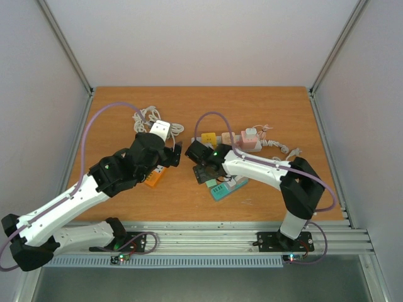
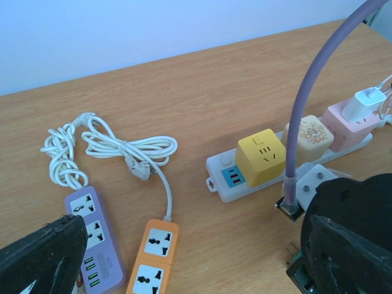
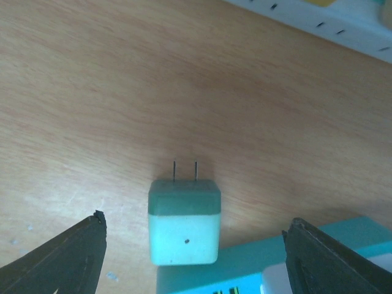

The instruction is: Insert the plug

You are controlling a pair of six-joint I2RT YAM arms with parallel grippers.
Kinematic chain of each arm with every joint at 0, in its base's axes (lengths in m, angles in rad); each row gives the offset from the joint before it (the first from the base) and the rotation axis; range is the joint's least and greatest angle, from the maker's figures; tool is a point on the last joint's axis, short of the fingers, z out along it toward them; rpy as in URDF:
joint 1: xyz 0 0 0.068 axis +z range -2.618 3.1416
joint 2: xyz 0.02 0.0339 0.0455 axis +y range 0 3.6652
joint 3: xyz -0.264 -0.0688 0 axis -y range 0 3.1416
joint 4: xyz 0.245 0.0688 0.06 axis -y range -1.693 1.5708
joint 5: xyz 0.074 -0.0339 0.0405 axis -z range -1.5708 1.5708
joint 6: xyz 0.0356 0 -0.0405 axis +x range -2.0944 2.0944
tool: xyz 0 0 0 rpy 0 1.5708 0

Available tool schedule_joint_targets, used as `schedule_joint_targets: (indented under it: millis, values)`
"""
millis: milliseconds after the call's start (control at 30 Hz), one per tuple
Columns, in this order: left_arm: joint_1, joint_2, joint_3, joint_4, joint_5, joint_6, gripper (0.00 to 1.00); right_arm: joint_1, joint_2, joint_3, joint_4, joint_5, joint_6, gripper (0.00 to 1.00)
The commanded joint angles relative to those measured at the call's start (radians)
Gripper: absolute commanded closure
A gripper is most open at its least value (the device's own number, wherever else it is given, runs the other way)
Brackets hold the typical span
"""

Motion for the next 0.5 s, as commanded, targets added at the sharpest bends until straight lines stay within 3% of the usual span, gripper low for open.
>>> schedule_joint_targets:
  millis: [0,467]
  values:
    - [0.009,-0.04,-0.039,0.061,-0.024,-0.021,0.02,0.008,0.068,0.031,-0.006,0.021,0.017,0.22]
    - [0.009,-0.018,-0.047,0.06,0.008,-0.014,0.02,0.008,0.153,0.005,0.039,0.02,0.118,0.47]
